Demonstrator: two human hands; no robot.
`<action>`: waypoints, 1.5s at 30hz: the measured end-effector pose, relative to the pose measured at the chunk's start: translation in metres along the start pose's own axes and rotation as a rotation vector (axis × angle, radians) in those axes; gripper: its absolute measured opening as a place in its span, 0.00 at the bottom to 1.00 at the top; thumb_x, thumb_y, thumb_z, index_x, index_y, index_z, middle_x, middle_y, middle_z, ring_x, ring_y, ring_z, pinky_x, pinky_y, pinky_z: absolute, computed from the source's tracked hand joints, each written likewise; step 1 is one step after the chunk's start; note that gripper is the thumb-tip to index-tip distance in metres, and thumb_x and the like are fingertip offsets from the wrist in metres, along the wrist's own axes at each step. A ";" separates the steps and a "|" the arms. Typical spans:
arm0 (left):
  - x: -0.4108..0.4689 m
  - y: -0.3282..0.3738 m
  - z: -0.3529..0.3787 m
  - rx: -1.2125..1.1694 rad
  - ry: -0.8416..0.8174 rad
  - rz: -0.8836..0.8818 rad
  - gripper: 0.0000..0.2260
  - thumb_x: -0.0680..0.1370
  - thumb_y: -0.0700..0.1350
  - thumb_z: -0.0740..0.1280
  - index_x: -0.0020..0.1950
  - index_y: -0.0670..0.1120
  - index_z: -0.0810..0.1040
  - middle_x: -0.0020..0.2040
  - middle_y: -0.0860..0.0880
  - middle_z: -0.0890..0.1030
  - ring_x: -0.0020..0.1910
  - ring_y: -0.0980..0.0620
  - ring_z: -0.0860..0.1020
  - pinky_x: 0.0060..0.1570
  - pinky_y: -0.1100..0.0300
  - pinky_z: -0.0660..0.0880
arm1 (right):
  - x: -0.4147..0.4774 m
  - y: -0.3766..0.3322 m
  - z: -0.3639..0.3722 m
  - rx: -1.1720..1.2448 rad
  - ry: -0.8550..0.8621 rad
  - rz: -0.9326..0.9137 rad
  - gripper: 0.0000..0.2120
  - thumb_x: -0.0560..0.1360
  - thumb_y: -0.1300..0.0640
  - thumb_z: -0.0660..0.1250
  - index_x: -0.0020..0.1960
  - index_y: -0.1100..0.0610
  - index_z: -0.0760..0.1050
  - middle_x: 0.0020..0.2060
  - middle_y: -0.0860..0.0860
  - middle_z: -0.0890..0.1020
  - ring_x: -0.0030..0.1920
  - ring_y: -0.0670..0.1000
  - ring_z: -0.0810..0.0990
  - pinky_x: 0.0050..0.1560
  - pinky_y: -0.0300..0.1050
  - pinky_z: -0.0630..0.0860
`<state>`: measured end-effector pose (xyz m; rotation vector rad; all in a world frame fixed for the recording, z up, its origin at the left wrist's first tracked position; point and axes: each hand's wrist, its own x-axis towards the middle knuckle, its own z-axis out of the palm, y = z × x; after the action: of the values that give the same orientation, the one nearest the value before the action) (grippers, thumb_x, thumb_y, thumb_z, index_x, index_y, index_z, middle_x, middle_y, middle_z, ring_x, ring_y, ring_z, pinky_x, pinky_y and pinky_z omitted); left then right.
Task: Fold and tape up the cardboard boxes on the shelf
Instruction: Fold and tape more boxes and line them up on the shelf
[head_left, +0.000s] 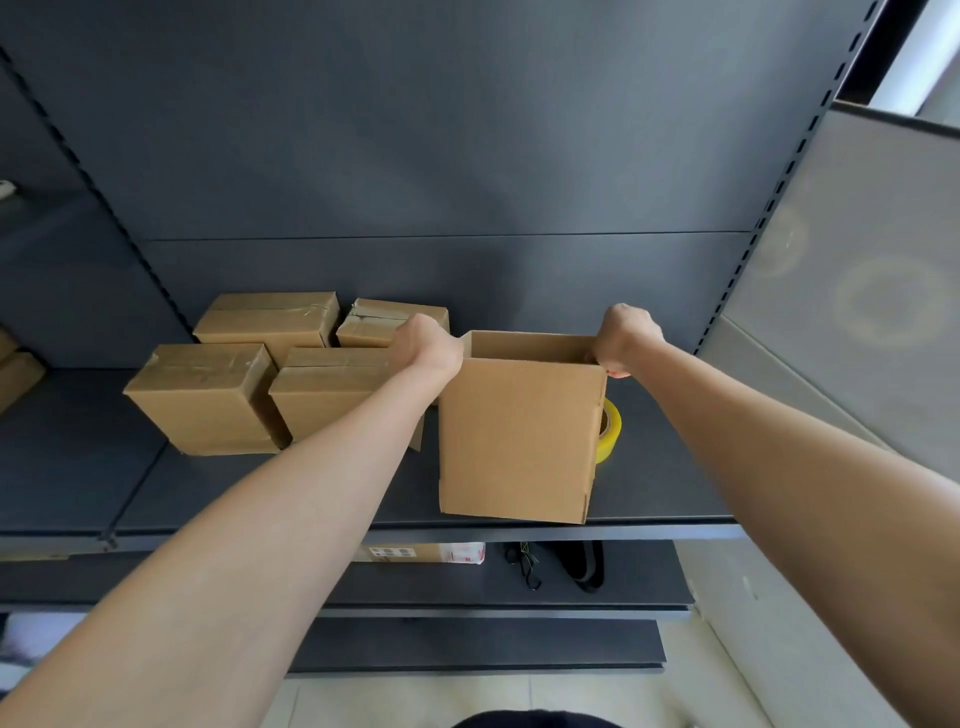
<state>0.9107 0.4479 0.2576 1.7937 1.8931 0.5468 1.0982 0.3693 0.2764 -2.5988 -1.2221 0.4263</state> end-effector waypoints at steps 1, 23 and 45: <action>-0.001 0.001 0.001 0.000 0.004 -0.002 0.10 0.76 0.44 0.69 0.49 0.38 0.80 0.49 0.43 0.82 0.47 0.43 0.81 0.27 0.61 0.66 | 0.001 0.002 -0.001 -0.006 0.006 -0.015 0.12 0.73 0.63 0.67 0.34 0.60 0.67 0.33 0.54 0.72 0.29 0.51 0.72 0.23 0.39 0.65; -0.012 -0.004 -0.006 -0.437 -0.251 -0.046 0.06 0.74 0.41 0.68 0.38 0.41 0.75 0.39 0.47 0.77 0.40 0.47 0.76 0.47 0.55 0.78 | 0.005 0.028 0.016 0.354 0.166 -0.052 0.14 0.75 0.62 0.63 0.59 0.55 0.79 0.55 0.58 0.79 0.51 0.59 0.77 0.46 0.42 0.72; -0.020 -0.027 -0.008 -0.453 -0.545 0.127 0.21 0.73 0.29 0.67 0.64 0.45 0.77 0.60 0.48 0.77 0.60 0.51 0.73 0.67 0.54 0.66 | -0.007 0.038 0.033 0.719 0.064 -0.115 0.15 0.79 0.54 0.63 0.64 0.53 0.74 0.58 0.51 0.79 0.49 0.49 0.76 0.30 0.35 0.69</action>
<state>0.8851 0.4260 0.2495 1.5604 1.1857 0.4287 1.1089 0.3432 0.2345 -1.9070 -0.9556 0.6156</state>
